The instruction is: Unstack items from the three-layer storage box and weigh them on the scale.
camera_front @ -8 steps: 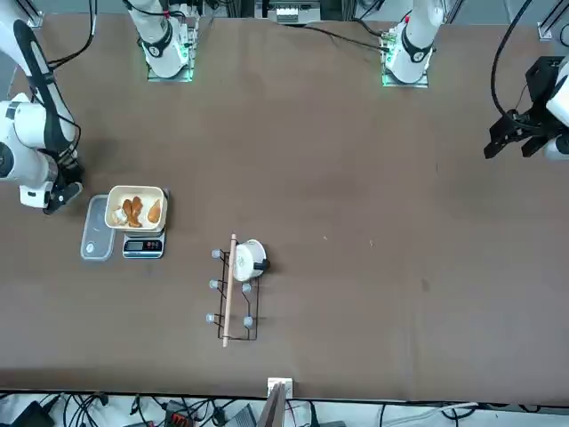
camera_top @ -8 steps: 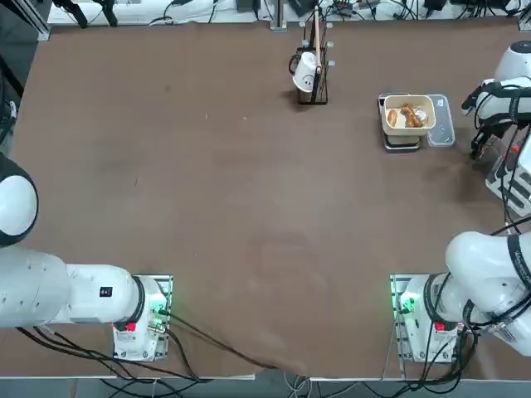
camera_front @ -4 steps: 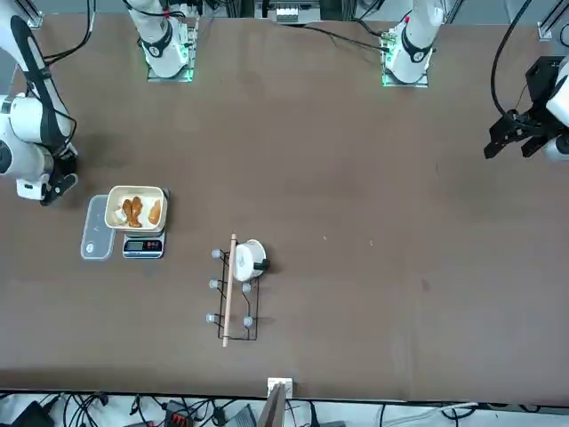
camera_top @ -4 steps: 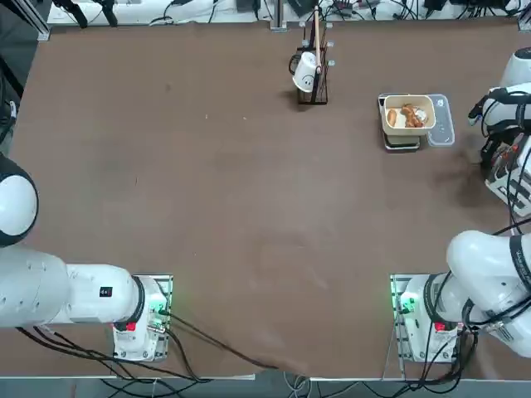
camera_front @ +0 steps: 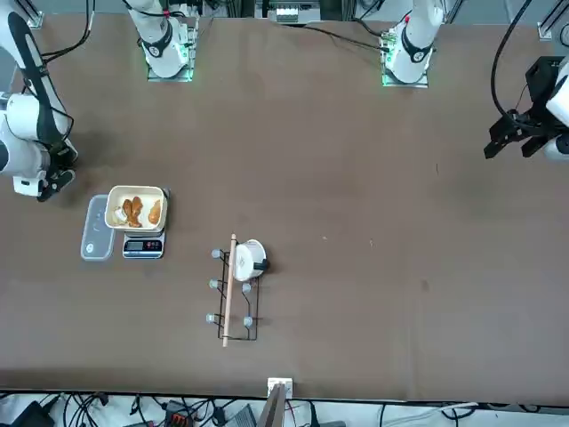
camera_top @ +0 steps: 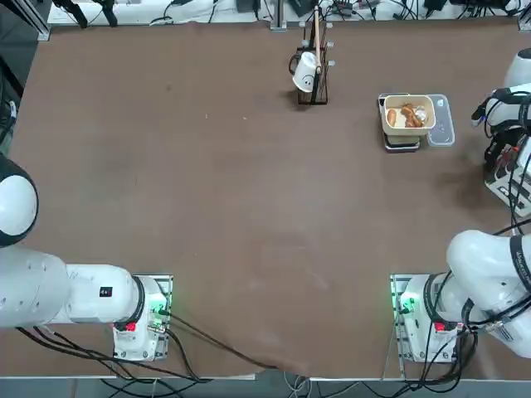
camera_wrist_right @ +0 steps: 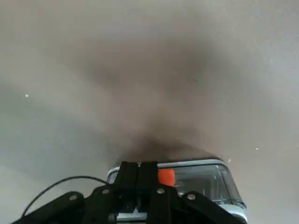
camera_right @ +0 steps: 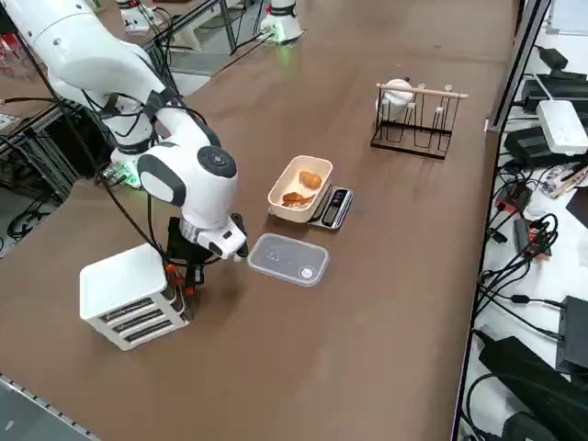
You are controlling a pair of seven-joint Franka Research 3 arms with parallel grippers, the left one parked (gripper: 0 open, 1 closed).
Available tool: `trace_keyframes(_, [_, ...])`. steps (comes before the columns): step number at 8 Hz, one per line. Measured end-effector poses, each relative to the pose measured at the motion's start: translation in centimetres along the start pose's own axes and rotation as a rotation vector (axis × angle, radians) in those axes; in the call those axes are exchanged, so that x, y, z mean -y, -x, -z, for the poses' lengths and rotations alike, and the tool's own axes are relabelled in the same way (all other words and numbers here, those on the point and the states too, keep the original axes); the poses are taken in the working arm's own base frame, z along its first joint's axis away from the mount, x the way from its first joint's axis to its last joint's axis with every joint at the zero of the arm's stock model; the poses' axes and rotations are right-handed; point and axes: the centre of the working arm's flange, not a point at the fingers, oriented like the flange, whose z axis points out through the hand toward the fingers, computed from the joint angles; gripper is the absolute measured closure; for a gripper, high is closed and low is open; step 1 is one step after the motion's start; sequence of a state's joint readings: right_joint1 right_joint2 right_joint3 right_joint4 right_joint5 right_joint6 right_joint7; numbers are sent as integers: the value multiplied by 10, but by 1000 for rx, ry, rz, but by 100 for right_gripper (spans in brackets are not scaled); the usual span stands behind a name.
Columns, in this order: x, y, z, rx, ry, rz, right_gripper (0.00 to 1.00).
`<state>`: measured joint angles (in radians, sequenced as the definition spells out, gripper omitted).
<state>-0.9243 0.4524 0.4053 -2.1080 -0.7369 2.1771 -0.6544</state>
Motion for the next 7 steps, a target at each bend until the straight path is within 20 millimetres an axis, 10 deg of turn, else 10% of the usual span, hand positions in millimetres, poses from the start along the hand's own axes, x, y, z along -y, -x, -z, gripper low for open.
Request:
trace_keyframes(5, [-3,-2,15,11,-1,-5,95])
trace_keyframes(7, [-11,-31,93,-100,-46,-115,97])
